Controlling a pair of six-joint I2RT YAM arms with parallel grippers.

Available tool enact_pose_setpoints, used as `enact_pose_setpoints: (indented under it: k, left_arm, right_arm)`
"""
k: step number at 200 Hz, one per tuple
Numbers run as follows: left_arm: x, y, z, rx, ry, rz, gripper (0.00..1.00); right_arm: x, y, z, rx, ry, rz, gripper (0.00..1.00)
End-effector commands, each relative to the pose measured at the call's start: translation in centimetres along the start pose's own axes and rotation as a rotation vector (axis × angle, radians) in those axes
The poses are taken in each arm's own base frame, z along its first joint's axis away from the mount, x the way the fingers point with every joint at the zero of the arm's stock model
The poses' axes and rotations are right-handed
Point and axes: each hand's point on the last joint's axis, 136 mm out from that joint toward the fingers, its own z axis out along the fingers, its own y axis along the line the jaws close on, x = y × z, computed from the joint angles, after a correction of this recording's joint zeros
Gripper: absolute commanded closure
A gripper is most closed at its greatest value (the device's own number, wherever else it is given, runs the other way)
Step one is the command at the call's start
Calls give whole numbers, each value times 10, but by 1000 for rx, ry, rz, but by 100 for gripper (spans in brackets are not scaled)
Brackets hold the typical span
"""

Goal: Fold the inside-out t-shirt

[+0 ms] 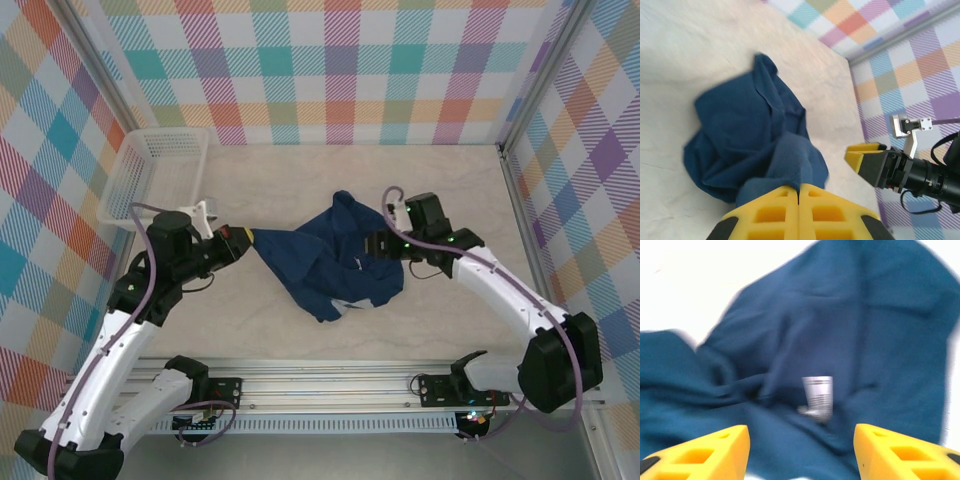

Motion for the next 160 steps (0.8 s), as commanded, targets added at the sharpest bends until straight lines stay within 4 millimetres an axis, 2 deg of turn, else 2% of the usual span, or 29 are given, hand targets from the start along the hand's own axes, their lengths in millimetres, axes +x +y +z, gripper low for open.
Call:
enact_pose_setpoints:
  k: [1,23,43,53,74,98,121,138,160]
  left_arm:
    - [-13,23,-9,-131,-52,47,100]
    - [-20,23,-13,-144,-75,62,100]
    - [-21,26,-15,-166,-79,74,100]
    - [-21,27,-15,-172,-76,77,100]
    - [-19,30,-16,-184,-71,80,100]
    - [-15,34,-12,-183,-60,73,100]
    - [-14,35,-11,-184,-54,72,100]
    - [-14,37,-11,-194,-56,79,100]
    - [-17,42,-14,-223,-70,92,100]
  right_arm:
    - [34,-45,20,174,139,129,41]
    - [45,-51,47,172,213,150,41]
    - [47,-33,72,79,252,131,40]
    - [48,-18,81,42,268,77,39]
    - [54,1,91,34,299,-27,36]
    - [61,9,98,19,315,-75,33]
    - [65,14,105,5,339,-103,34]
    - [63,16,115,0,346,-126,41]
    - [53,13,125,17,323,-165,71]
